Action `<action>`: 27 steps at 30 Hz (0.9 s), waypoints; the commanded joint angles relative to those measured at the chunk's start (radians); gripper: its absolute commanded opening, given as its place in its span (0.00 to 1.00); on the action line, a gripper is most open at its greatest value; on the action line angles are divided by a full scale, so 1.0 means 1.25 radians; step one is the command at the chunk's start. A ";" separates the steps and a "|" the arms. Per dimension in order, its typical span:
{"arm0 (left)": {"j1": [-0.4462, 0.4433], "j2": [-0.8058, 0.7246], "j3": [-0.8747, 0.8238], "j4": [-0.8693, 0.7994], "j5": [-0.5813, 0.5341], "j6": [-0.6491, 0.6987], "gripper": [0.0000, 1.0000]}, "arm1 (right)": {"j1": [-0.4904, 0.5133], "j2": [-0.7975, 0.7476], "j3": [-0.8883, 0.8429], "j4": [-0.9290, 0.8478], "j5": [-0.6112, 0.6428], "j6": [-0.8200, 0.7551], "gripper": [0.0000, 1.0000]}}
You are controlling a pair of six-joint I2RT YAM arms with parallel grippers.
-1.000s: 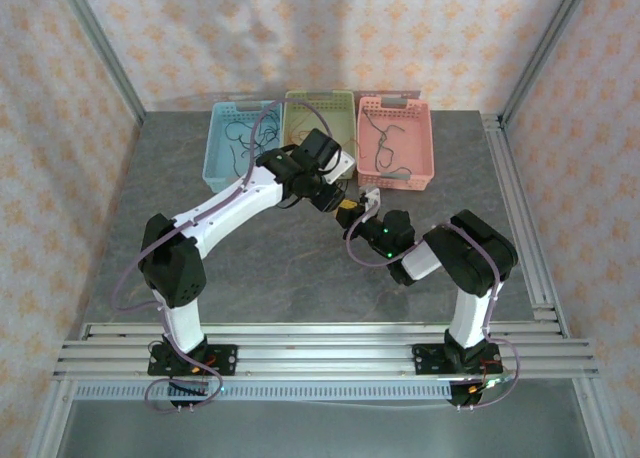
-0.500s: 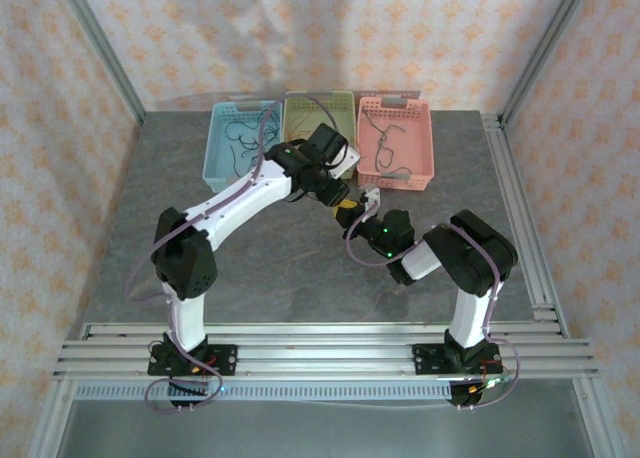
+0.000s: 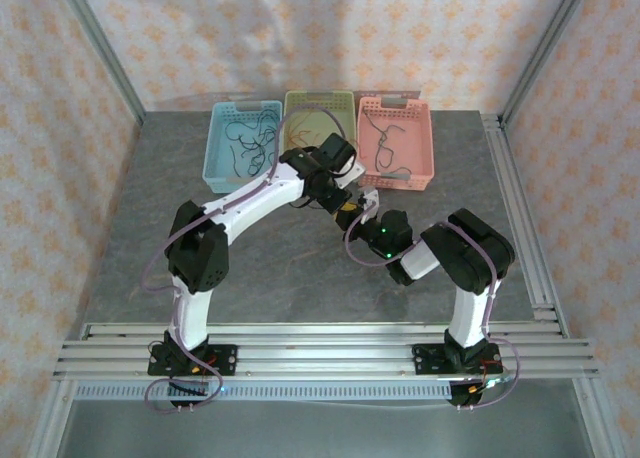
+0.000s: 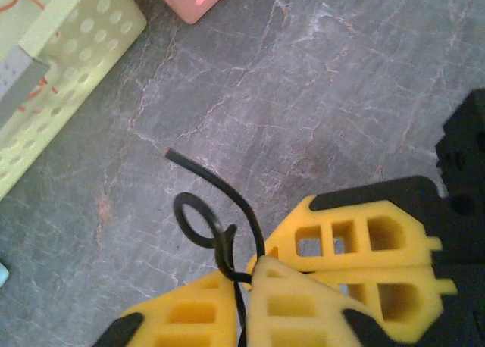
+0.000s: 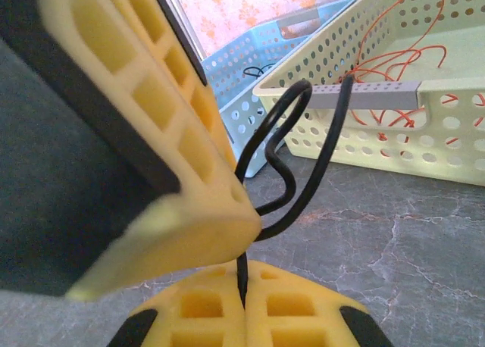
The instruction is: Untangle the cables
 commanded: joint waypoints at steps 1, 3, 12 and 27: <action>0.014 -0.052 -0.021 0.004 -0.059 0.004 0.01 | -0.001 -0.004 0.012 0.050 -0.004 0.004 0.00; 0.017 -0.055 -0.033 0.012 -0.070 0.000 0.00 | 0.000 -0.002 0.012 0.051 -0.003 0.004 0.00; 0.073 -0.197 -0.145 0.118 -0.041 -0.051 0.00 | -0.001 -0.004 0.012 0.051 0.001 0.003 0.00; 0.166 -0.315 -0.285 0.236 0.067 -0.118 0.00 | -0.001 -0.001 0.012 0.050 0.011 0.003 0.00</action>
